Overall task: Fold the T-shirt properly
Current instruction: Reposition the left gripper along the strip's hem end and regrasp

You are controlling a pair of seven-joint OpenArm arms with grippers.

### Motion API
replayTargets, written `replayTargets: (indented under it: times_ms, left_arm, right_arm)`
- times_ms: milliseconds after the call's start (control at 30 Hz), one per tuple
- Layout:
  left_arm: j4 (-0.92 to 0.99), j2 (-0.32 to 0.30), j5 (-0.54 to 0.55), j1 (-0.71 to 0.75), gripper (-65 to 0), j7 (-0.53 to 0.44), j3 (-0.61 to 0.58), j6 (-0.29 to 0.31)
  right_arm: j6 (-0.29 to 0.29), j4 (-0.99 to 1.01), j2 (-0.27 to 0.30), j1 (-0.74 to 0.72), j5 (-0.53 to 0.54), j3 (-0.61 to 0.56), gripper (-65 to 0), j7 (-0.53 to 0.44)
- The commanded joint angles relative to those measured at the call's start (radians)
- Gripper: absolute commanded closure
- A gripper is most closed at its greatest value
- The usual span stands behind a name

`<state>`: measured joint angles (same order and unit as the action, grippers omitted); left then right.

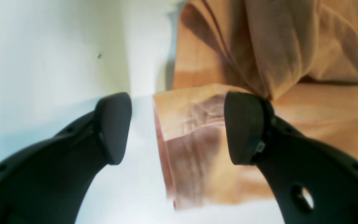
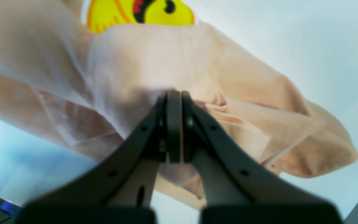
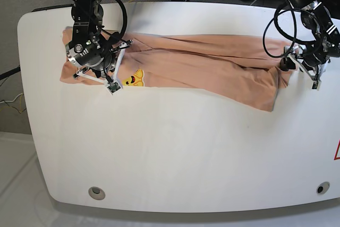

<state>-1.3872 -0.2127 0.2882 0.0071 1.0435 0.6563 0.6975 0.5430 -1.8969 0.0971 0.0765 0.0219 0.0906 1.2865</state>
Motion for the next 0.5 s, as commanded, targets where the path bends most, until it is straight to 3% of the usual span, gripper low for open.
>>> replayTargets:
  times_ms: [0,467]
  left_arm:
    - [0.032,-0.003,-0.016,0.001,-44.0,0.030,-0.005,0.001]
    - [0.076,0.039,0.036,0.001,-44.0,0.013,-0.030,0.001]
  right_arm:
    - [0.002,-0.016,0.005,-0.013,-0.003,0.002,0.0,-0.012]
    - [0.002,-0.016,0.016,-0.013,-0.001,0.002,0.0,-0.012]
